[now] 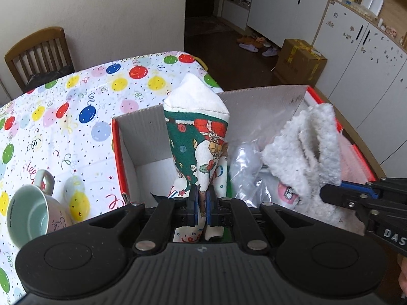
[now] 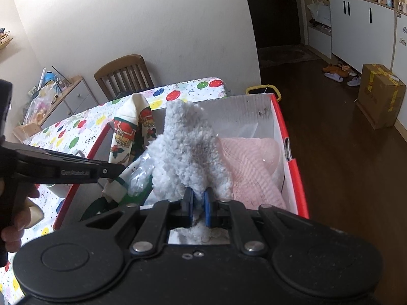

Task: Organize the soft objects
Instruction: 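Carry the fluffy sock and Christmas stocking with both tools into the box, then open the right tool releasing the sock while the left tool releases the stocking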

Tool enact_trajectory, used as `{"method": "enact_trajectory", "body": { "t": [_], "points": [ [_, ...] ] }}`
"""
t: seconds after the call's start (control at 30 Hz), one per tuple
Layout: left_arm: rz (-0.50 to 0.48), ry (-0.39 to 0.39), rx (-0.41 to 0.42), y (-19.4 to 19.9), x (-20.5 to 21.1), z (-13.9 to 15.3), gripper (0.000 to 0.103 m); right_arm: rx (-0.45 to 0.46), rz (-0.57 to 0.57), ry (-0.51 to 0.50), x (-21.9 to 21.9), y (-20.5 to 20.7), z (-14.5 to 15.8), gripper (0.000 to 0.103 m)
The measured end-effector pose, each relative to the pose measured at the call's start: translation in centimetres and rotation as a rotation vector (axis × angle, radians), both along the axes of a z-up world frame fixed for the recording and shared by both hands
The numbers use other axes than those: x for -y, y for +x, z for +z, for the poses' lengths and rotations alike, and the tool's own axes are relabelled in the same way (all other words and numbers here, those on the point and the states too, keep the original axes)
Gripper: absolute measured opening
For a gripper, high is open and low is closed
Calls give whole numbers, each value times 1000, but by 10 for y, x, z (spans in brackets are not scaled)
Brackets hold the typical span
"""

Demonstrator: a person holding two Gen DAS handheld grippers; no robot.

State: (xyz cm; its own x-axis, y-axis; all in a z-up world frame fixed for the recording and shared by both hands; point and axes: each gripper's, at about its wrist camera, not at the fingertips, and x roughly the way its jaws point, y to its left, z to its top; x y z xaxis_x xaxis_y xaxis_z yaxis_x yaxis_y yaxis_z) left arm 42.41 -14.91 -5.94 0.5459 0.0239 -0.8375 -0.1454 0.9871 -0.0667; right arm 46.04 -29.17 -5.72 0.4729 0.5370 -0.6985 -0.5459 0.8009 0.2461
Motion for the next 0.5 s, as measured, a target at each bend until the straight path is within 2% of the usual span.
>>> {"method": "enact_trajectory", "body": {
  "t": [0.17, 0.27, 0.33, 0.4, 0.5],
  "points": [
    [27, -4, 13, -6, -5, -4, 6, 14, 19, -4, 1, -5, 5, 11],
    [30, -4, 26, -11, -7, -3, 9, 26, 37, -8, 2, -9, 8, 21],
    [33, 5, 26, -14, -6, -3, 9, 33, 49, -13, 1, -12, 9, 38],
    [31, 8, 32, -18, -5, -1, 10, 46, 56, -9, 1, -16, 11, 47],
    [32, 2, 41, -24, -6, 1, 15, 60, 60, -8, -1, -21, 13, 51]
  ]
}}
